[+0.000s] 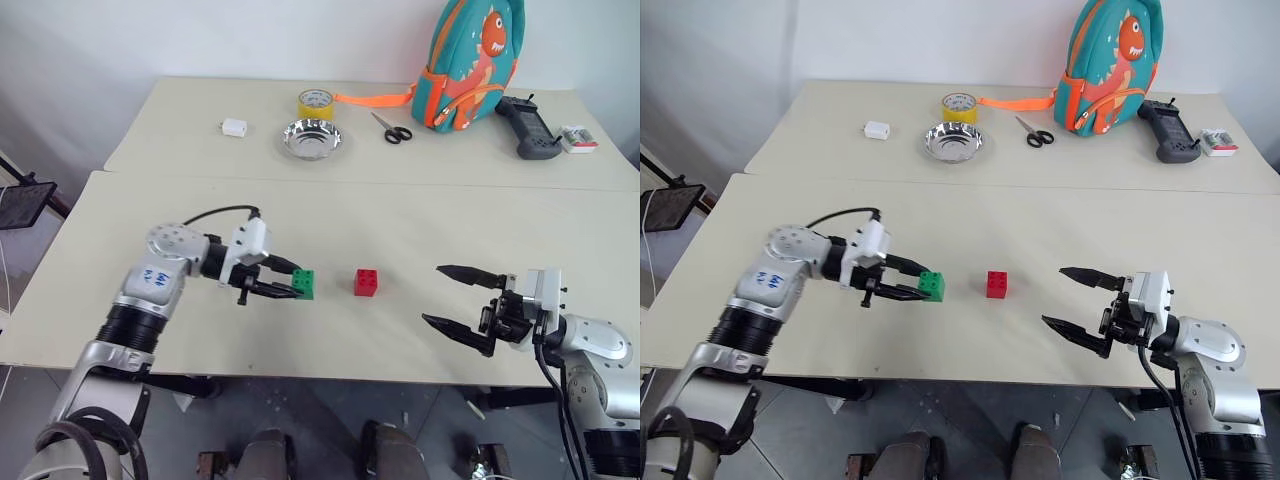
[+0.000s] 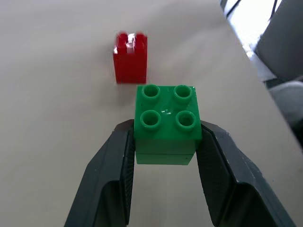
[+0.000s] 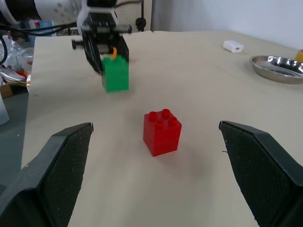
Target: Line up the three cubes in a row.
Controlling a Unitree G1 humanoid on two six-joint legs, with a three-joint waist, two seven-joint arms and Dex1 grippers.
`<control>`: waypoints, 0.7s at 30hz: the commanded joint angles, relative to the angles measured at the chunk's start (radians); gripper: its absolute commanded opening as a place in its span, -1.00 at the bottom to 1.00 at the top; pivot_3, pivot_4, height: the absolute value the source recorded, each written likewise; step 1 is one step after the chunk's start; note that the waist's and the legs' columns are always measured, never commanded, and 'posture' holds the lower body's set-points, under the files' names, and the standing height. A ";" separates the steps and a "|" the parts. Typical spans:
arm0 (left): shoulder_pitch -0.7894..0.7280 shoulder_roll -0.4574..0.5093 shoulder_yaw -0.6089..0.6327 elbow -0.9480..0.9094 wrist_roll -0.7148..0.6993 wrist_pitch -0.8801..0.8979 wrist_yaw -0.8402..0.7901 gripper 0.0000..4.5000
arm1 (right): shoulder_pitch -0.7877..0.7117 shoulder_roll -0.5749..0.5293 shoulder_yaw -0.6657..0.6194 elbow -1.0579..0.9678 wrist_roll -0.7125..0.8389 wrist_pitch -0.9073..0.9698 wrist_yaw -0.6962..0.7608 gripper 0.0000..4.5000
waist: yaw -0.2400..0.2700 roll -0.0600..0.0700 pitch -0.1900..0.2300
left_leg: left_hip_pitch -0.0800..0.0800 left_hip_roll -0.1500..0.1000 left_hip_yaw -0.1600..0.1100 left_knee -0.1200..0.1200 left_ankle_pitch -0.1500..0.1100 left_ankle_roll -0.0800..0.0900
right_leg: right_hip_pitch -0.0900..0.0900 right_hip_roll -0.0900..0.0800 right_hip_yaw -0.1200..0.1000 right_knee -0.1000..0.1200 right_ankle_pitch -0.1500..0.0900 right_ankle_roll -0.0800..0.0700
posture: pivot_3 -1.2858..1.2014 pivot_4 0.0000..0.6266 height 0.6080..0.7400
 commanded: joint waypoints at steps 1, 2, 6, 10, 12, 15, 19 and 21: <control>-0.072 -0.030 -0.017 0.097 0.070 -0.096 0.015 -0.23 | 0.016 -0.009 -0.027 -0.059 0.027 0.009 -0.016 1.00 | 0.005 0.000 0.000 | 0.000 0.000 0.000 0.000 0.000 0.000 | 0.000 0.000 0.000 0.000 0.000 0.000 | 0.03 -0.52 1.00; -0.084 -0.039 -0.018 0.121 0.083 -0.109 0.023 -0.23 | 0.017 -0.008 -0.027 -0.063 0.026 0.011 -0.019 1.00 | 0.007 0.000 0.000 | 0.000 0.000 0.000 0.000 0.000 0.000 | 0.000 0.000 0.000 0.000 0.000 0.000 | 0.03 -0.52 1.00; -0.131 -0.087 -0.015 0.218 0.124 -0.149 0.051 -0.23 | 0.034 -0.001 -0.028 -0.090 0.028 0.016 -0.039 1.00 | 0.009 0.000 0.000 | 0.000 0.000 0.000 0.000 0.000 0.000 | 0.000 0.000 0.000 0.000 0.000 0.000 | 0.03 -0.52 1.00; -0.137 -0.098 -0.003 0.241 0.116 -0.155 0.014 -0.23 | 0.054 0.002 -0.024 -0.109 0.030 0.017 -0.052 1.00 | 0.009 0.000 0.000 | 0.000 0.000 0.000 0.000 0.000 0.000 | 0.000 0.000 0.000 0.000 0.000 0.000 | 0.03 -0.52 1.00; -0.132 -0.090 -0.004 0.229 0.120 -0.147 0.002 0.01 | 0.057 0.002 -0.022 -0.111 0.032 0.017 -0.055 1.00 | 0.009 0.000 0.000 | 0.000 0.000 0.000 0.000 0.000 0.000 | 0.000 0.000 0.000 0.000 0.000 0.000 | 0.03 -0.52 1.00; -0.135 -0.084 0.050 0.188 0.078 -0.081 0.027 0.34 | 0.044 0.006 -0.013 -0.103 0.032 0.017 -0.056 1.00 | 0.009 0.000 0.000 | 0.000 0.000 0.000 0.000 0.000 0.000 | 0.000 0.000 0.000 0.000 0.000 0.000 | 0.03 -0.52 1.00; -0.040 -0.037 0.173 -0.026 -0.014 0.007 0.095 0.85 | 0.027 0.018 0.002 -0.094 0.035 0.014 -0.050 1.00 | 0.005 -0.001 0.000 | 0.000 0.000 0.000 0.000 0.000 0.000 | 0.000 0.000 0.000 0.000 0.000 0.000 | 0.03 -0.52 1.00; 0.076 -0.014 0.264 -0.197 -0.075 0.066 0.170 0.99 | 0.019 0.028 0.015 -0.095 0.041 0.016 -0.045 1.00 | -0.004 0.000 0.000 | 0.000 0.001 -0.001 -0.001 0.000 0.000 | 0.000 0.000 0.000 0.001 0.000 0.000 | 0.03 -0.52 1.00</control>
